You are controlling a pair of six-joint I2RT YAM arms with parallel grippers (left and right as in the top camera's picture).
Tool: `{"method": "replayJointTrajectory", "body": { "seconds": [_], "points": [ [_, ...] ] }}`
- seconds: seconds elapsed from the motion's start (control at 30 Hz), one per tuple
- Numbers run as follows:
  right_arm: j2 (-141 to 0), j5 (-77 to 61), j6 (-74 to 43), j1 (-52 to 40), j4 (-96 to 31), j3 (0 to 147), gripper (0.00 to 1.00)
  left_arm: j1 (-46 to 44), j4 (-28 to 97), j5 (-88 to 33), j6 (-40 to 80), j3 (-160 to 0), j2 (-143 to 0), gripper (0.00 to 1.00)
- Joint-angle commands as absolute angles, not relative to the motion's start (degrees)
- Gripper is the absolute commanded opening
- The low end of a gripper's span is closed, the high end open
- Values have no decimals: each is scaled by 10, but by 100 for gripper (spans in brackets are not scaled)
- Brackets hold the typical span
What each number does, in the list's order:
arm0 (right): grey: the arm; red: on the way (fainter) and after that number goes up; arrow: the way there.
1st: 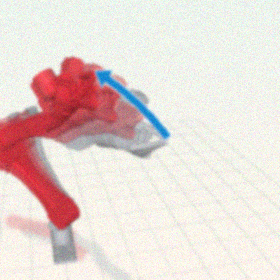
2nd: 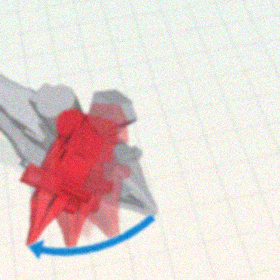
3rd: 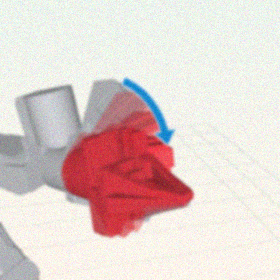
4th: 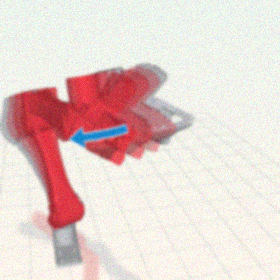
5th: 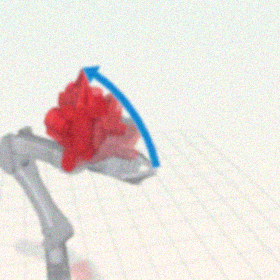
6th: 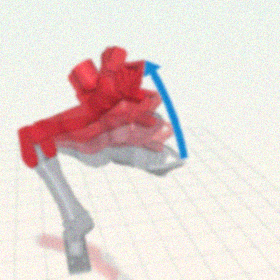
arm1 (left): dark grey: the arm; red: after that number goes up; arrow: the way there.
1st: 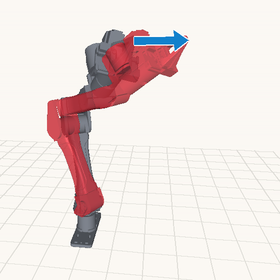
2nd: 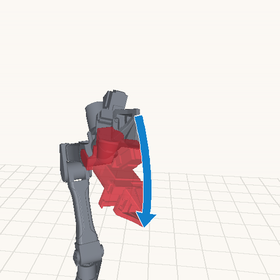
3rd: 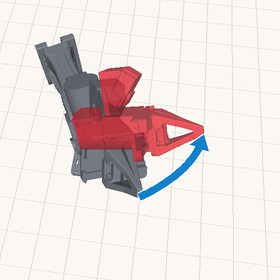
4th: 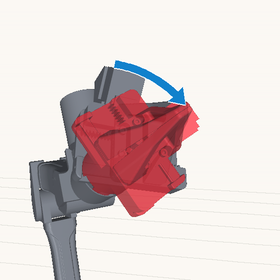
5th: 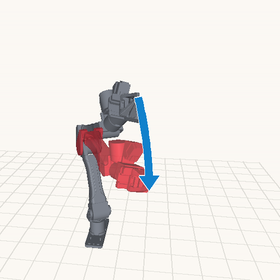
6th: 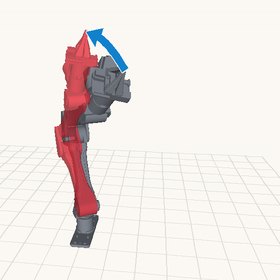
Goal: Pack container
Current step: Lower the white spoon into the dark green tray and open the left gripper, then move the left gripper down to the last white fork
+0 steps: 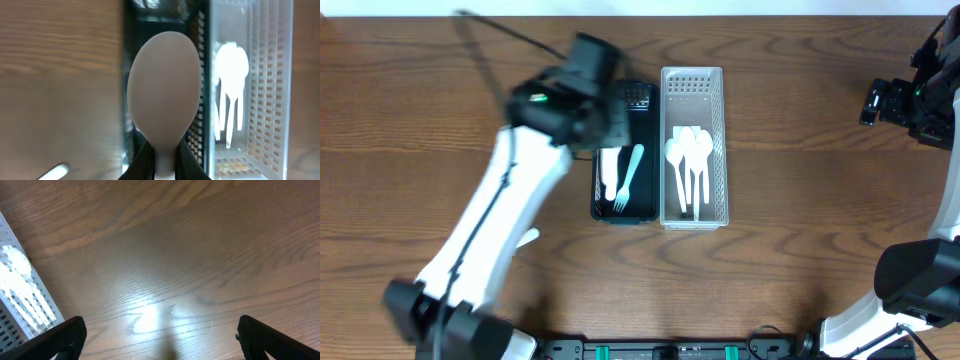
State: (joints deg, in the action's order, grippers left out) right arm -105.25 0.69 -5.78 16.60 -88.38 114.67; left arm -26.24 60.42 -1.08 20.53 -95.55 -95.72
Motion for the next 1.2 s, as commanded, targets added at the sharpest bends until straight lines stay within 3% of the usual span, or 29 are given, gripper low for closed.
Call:
{"method": "replayJointTrajectory", "body": {
  "seconds": [0.0, 0.3, 0.33, 0.37, 0.43, 0.6, 0.87, 1.17],
  "points": [
    [-1054, 6, -51, 165, -885, 1145, 99, -286, 592, -2, 185, -948, -1021, 6],
    [-1054, 6, -51, 165, -892, 1145, 99, -279, 594, -8, 182, -948, -1149, 7],
    [-1054, 6, -51, 165, -892, 1145, 99, -278, 594, -8, 177, -948, -1151, 15],
    [-1054, 6, -51, 165, -892, 1145, 99, -277, 594, -8, 170, -948, -1151, 31],
    [-1054, 6, -51, 165, -892, 1145, 99, -276, 595, -8, 145, -949, -1146, 38],
    [-1054, 6, -51, 165, -892, 1145, 99, -276, 608, -3, 72, -959, -1114, 39],
    [-1054, 6, -51, 165, -892, 1145, 99, -258, 662, 104, 112, -979, -990, 39],
    [-1054, 6, -51, 165, -891, 1145, 99, -110, 795, 112, 133, -976, -836, 38]
  ]
}}
